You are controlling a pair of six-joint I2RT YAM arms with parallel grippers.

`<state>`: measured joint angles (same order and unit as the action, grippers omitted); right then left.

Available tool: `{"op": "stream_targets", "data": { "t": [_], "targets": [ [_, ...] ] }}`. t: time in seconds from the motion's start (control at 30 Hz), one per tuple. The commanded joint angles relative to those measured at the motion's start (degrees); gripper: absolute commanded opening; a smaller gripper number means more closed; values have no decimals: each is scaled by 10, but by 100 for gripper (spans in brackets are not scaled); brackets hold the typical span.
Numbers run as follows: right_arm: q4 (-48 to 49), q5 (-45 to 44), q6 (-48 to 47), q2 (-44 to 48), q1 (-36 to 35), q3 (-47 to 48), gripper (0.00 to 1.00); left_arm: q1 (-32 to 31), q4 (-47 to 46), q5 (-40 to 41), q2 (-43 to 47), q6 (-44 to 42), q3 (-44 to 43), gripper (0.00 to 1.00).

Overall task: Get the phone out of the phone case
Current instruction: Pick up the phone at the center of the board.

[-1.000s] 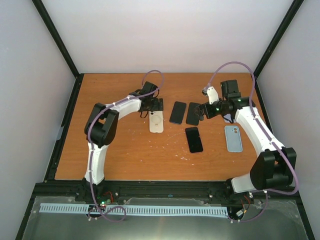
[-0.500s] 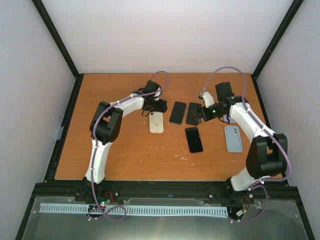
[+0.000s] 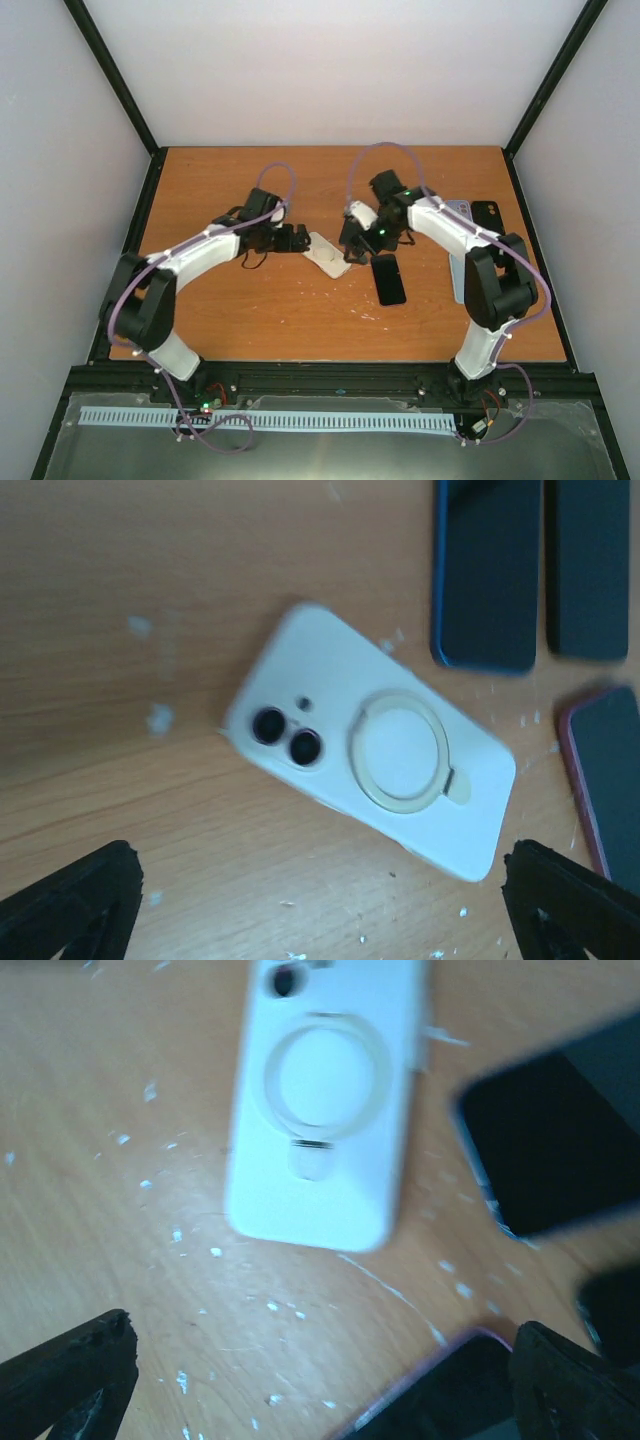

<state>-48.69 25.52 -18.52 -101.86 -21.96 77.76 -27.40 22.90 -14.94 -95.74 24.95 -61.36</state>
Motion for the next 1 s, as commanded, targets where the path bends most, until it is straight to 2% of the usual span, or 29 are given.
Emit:
{"op": "stream_targets", "data": {
  "t": [0.0,0.1,0.3,0.5,0.7,0.97],
  "targets": [
    [28,-70,-88,-14,-68,22,100,37,-43,133,111,78,44,100],
    [16,-140,-82,-70,-97,80,100,62,-41,188,177,119,78,99],
    [-63,-141,-70,-190,-130,203,100,80,-74,205,277,152,143,99],
    [-109,-143,-42,-281,-141,286,100,80,-88,199,300,143,156,100],
    [-126,-145,-25,-318,-150,303,100,80,-96,187,285,128,152,100],
    [-136,-142,-14,-299,-167,286,100,80,-120,186,274,122,158,100]
  ]
}}
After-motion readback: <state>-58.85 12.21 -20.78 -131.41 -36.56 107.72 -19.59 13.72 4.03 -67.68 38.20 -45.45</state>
